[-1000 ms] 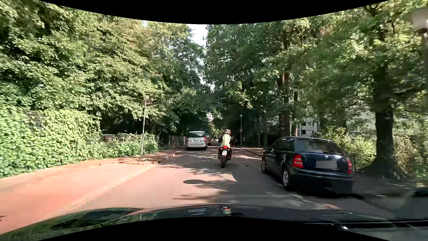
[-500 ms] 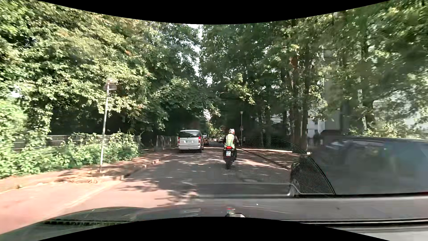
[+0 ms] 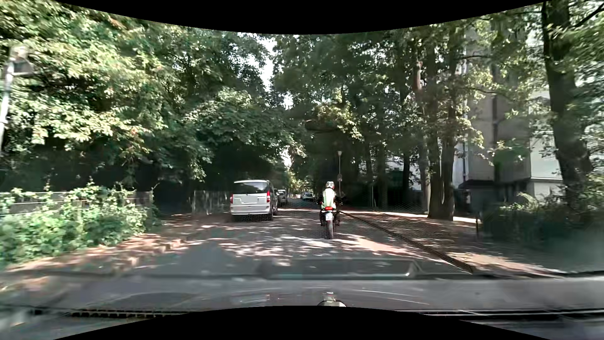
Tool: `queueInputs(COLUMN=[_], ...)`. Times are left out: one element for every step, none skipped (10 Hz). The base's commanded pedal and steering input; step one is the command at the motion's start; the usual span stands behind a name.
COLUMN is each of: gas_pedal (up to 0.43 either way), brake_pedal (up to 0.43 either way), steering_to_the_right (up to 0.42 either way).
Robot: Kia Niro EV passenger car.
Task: Follow the waypoints while adhering to traffic rules and regulations
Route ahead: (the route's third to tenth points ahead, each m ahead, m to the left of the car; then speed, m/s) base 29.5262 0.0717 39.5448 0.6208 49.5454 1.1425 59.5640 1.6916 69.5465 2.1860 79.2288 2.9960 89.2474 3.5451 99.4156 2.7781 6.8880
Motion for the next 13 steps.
queueInputs(gas_pedal=[0.118, 0.118, 0.118, 0.118, 0.118, 0.118, 0.118, 0.118, 0.118, 0.118, 0.118, 0.118, 0.130], brake_pedal=[0.000, 0.000, 0.000, 0.000, 0.000, 0.000, 0.000, 0.000, 0.000, 0.000, 0.000, 0.000, 0.000], steering_to_the_right=[0.025, 0.025, 0.024, 0.021, 0.020, 0.020, 0.020, 0.020, 0.018, 0.012, 0.009, 0.009, 0.008])
